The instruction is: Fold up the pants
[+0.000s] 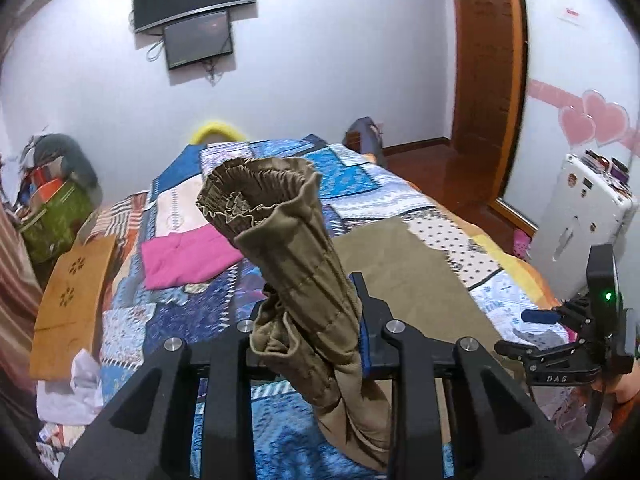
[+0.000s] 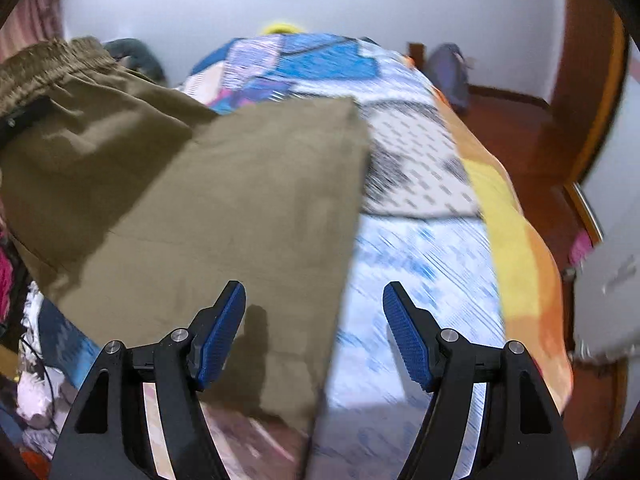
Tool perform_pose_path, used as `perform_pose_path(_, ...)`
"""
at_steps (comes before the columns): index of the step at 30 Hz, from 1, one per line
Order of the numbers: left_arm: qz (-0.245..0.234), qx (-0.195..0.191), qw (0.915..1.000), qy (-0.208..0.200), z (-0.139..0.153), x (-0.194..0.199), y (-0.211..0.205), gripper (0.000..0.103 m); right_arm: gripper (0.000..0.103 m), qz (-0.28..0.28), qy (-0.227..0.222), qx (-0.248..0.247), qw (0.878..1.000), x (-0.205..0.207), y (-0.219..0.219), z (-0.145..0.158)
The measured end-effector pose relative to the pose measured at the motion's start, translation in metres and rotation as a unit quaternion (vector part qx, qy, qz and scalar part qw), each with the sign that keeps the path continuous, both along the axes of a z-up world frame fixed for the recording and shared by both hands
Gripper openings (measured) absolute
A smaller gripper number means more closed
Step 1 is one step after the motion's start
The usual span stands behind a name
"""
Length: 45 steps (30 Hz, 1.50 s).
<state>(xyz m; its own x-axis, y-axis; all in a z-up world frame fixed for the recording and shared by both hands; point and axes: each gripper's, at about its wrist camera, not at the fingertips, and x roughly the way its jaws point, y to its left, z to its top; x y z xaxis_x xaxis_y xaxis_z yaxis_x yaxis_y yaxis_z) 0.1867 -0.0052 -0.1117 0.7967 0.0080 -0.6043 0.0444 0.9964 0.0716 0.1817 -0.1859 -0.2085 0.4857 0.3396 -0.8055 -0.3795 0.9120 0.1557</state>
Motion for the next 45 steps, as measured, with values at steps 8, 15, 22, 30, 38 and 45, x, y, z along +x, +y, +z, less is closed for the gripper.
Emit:
perform_pose_path(8, -0.045, -0.004, 0.9990, 0.007, 0.002, 0.015, -0.042, 0.027, 0.068, -0.005, 0.031, 0.027, 0.999, -0.008, -0.008, -0.023)
perform_pose_path(15, -0.087, -0.018, 0.9951, 0.043, -0.015, 0.032, -0.079, 0.027, 0.068, -0.006, 0.034, 0.043, 0.999, -0.007, -0.010, -0.024)
perform_pose_path(22, -0.128, -0.014, 0.9871, 0.095, -0.046, 0.048, -0.115, 0.027, 0.068, -0.007, 0.032, 0.049, 0.998, -0.008, -0.011, -0.026)
perform_pose_path(30, -0.152, 0.001, 0.9761, 0.155, -0.086, 0.048, -0.138, 0.026, 0.068, -0.001, 0.030, 0.048, 0.998, -0.010, -0.012, -0.025)
perform_pose_path(38, -0.165, 0.026, 0.9713, 0.169, -0.094, 0.044, -0.148, 0.036, 0.068, -0.004, -0.012, 0.028, 1.000, -0.027, -0.013, -0.003)
perform_pose_path(45, -0.197, -0.068, 0.9569, 0.202, -0.073, 0.030, -0.135, 0.055, 0.068, -0.043, -0.070, 0.015, 0.997, -0.036, -0.039, 0.030)
